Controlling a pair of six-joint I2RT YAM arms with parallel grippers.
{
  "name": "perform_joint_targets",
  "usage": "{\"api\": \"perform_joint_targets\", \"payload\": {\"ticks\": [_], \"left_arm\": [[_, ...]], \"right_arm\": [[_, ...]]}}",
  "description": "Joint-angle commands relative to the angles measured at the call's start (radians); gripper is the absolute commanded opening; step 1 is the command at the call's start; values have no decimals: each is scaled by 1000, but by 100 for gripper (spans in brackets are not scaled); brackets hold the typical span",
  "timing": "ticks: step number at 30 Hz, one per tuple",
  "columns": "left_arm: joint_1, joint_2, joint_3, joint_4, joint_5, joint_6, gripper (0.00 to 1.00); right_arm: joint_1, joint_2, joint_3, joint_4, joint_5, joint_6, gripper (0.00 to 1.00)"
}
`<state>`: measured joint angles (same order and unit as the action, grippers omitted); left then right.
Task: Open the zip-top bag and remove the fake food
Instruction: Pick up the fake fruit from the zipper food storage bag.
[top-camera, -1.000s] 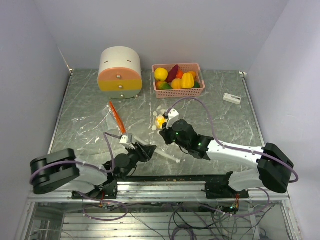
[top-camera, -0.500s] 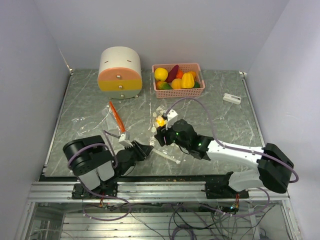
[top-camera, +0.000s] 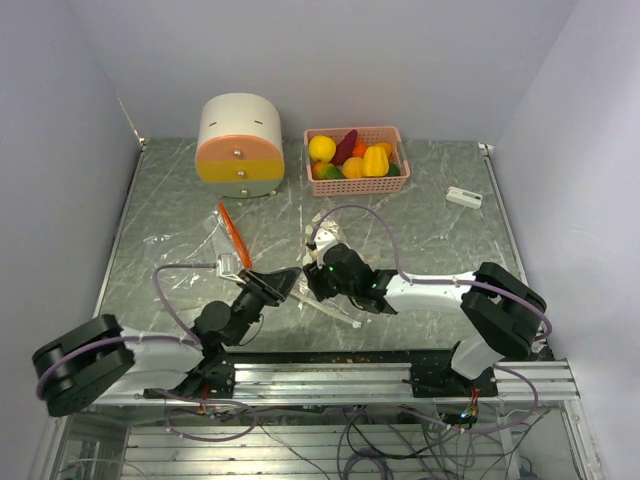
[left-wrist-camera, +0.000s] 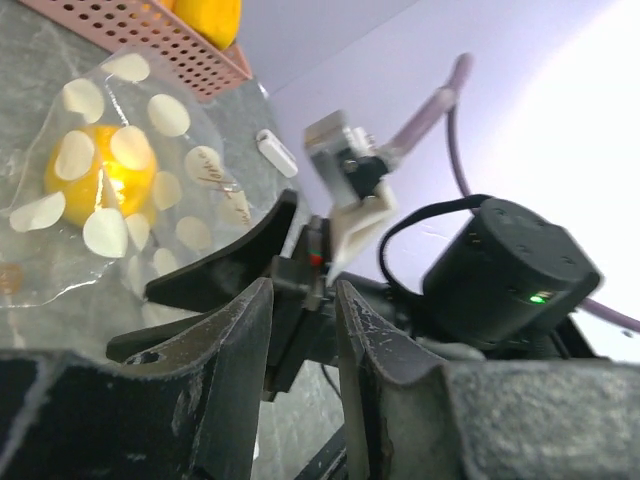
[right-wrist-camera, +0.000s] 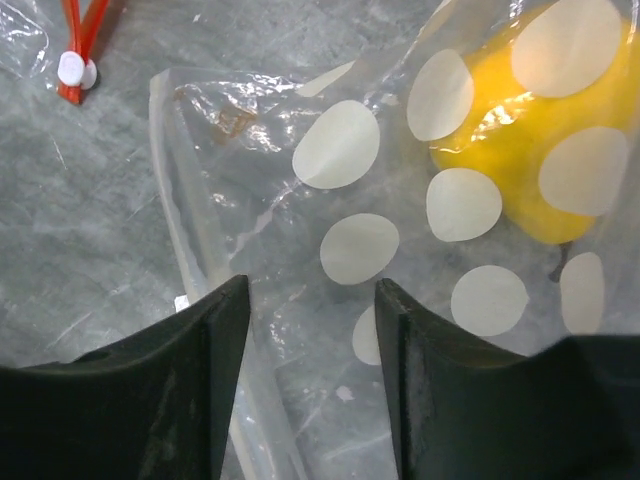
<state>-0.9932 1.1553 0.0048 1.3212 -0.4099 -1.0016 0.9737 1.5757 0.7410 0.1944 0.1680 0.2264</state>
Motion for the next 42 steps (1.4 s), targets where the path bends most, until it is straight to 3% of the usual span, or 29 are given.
{"api": "perform_joint_targets", "payload": {"ticks": [1,4,7,8,13,25,42], "left_arm": [[1,-173,-63,-225,-19,43,43],[1,-327,-62,-363,-33,61,43],[2,-436,-62,-479,-47,71,44],[2,-461,-62,-513,-52,68,45],[2,-476,-61,-539,-38,46,48],[1,-185,-62,-261,11,25,48],[1,18,-6,-182,-60,48,48]], "right_arm": [[5,12,27,24,4,0,47],[4,10,32,22,20,7,29],[4,-4,39,20,32,15,3],[3,-12,41,23,35,18,0],[2,-57,48,54,59,52,0],[-7,-130,75,112,47,108,0],[-6,-211,38,127,-17,125,0]]}}
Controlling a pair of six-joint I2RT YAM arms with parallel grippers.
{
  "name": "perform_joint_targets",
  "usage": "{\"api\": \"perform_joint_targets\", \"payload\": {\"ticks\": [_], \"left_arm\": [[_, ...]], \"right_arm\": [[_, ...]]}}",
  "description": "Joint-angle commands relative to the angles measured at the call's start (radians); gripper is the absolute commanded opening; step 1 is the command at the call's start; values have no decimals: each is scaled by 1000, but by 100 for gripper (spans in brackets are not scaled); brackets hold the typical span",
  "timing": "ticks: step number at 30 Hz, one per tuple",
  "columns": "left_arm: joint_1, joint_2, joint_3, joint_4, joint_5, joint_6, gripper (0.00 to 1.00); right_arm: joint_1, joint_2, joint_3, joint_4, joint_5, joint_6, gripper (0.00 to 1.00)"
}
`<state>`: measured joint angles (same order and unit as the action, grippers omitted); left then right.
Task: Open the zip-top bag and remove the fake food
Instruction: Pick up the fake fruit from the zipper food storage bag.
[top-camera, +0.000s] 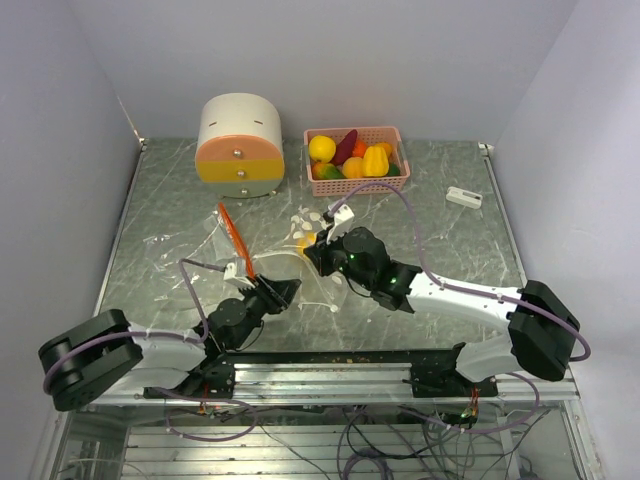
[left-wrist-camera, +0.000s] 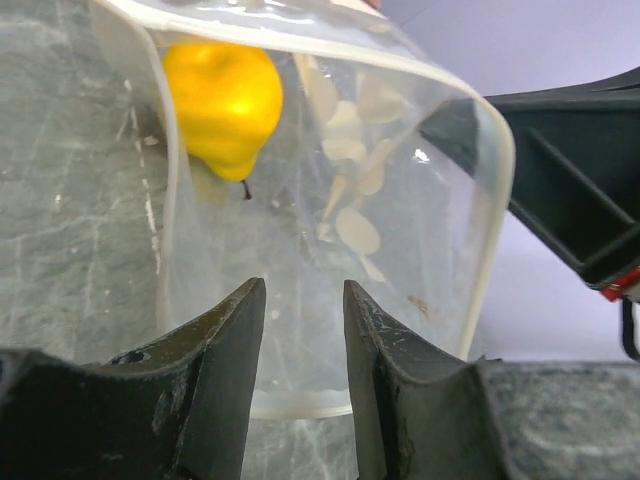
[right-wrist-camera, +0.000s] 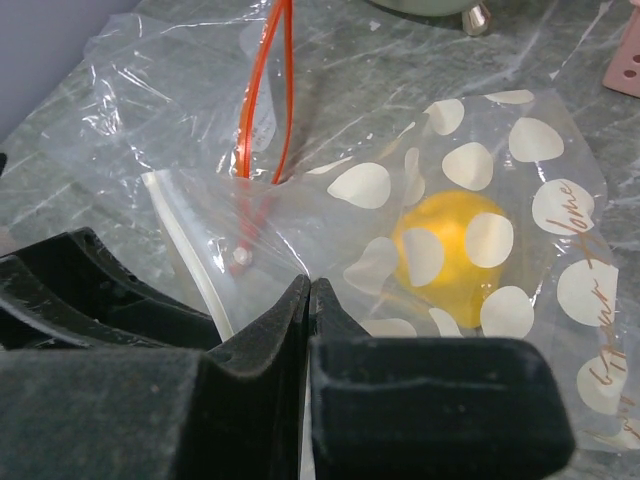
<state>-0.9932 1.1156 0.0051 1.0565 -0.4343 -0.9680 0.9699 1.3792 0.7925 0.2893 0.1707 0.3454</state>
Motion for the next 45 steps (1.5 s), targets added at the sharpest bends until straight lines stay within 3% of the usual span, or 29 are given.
{"api": "perform_joint_targets", "payload": {"ticks": [1,6,11,14,15,18,20,22,25,30,35,38,45], "left_arm": [[3,81,0,94,-40,15,48],[30,212,45,138,-40,-13,48],[90,406,64,339,23,-23,49],[112,511,85,461,73,-26,55],[113,543,92,499,83,-27,57],[118,645,113,596,107,-31,61],[120,711,124,662,123,-34,61],[121,746,141,666,130,-34,61],[122,764,151,668,121,-21,61],[122,753,153,666,107,-3,64],[123,767,168,665,123,-3,65],[123,784,177,668,132,-8,66],[122,763,165,666,126,7,68]], "right_arm": [[-3,-15,-21,39,-26,8,0],[-2,-26,-65,73,-52,31,0],[-2,-34,-101,108,-114,58,0],[-2,-37,-124,117,-118,60,0],[-1,-39,-127,117,-121,58,8],[-2,-58,-119,86,-88,42,52],[-2,-74,-108,55,-48,26,62],[-9,-93,-100,32,17,18,64],[-64,-109,-92,12,63,44,61],[-256,-37,-59,0,-30,124,55],[-318,104,14,19,-69,140,17],[-337,189,53,36,-100,142,5],[-379,320,84,67,-85,144,0]]}}
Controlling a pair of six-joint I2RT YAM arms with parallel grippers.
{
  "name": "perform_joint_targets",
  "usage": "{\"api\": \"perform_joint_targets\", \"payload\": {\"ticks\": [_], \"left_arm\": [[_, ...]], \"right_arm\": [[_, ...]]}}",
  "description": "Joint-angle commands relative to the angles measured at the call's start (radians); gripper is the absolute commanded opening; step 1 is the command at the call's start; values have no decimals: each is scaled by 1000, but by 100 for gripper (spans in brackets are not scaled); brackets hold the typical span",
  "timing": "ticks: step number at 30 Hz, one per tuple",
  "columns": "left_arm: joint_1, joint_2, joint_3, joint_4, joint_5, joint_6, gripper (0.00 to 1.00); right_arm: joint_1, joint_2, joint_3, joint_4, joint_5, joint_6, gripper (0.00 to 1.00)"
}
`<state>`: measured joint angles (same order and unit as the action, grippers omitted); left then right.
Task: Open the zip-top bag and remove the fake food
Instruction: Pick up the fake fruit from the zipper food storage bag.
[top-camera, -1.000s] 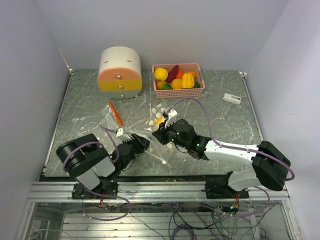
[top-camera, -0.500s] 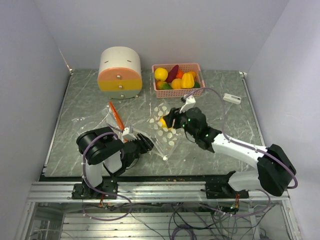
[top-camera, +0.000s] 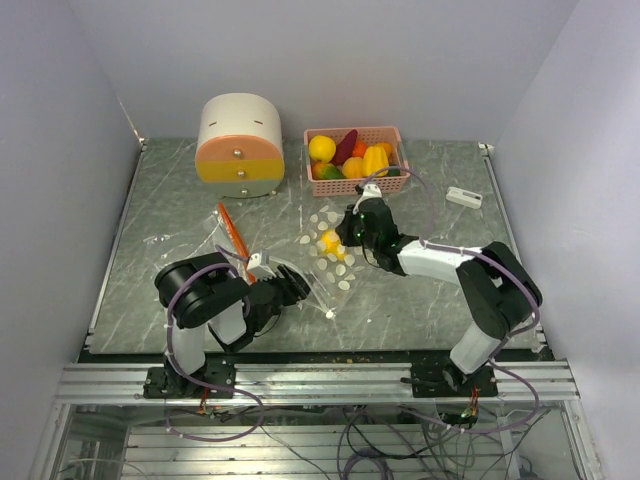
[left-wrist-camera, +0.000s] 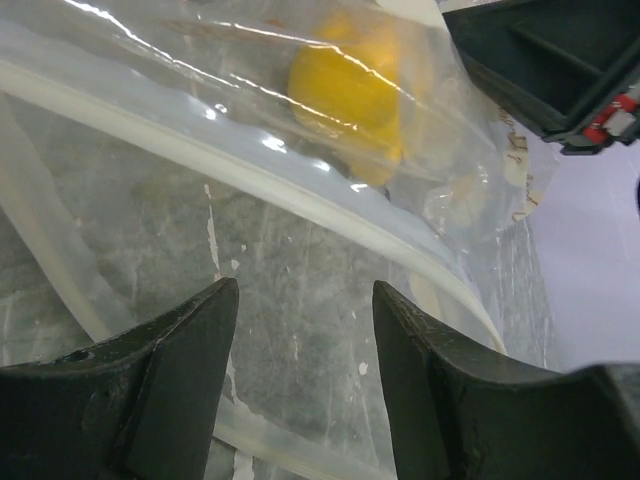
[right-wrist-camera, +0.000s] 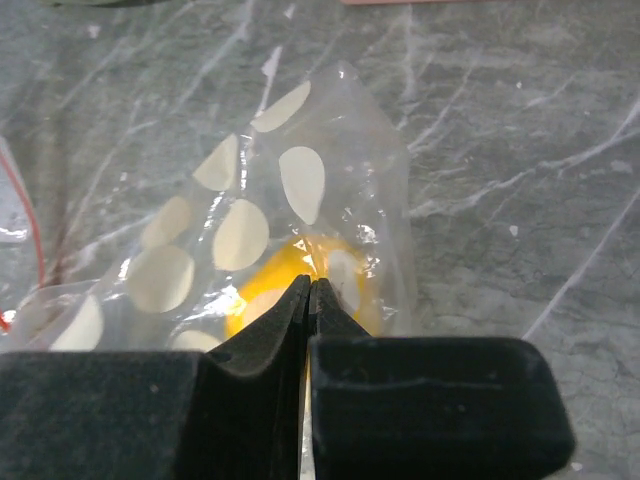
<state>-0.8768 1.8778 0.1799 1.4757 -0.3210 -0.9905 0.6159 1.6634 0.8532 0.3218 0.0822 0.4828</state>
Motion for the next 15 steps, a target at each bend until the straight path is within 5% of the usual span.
{"api": "perform_joint_targets", "payload": {"ticks": [1,15], "left_arm": [[6,-1,-11,247,13,30,68],[7,-5,-17,247,10,30,74]], "right_arm": [[-28,47,28,36,0,1,0],[-35,153,-30,110,-141,37,0]]}}
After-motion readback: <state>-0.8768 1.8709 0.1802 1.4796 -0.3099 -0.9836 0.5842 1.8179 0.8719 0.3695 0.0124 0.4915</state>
